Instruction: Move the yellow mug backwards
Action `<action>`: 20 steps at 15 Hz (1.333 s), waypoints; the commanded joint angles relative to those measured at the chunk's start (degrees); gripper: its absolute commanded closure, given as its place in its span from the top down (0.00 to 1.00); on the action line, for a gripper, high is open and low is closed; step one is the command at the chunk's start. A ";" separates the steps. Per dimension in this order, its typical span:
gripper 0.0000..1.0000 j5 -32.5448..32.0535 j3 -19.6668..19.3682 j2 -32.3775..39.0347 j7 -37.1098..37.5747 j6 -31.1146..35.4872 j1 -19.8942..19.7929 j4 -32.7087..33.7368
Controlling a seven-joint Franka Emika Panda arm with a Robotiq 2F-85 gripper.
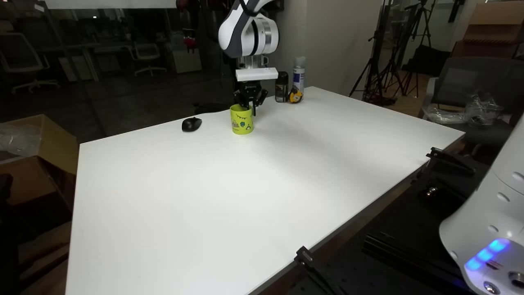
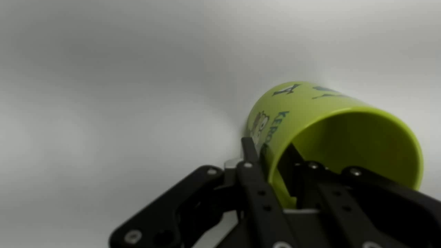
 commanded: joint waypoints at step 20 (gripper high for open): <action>1.00 -0.99 0.90 -3.47 -1.79 0.68 1.16 0.39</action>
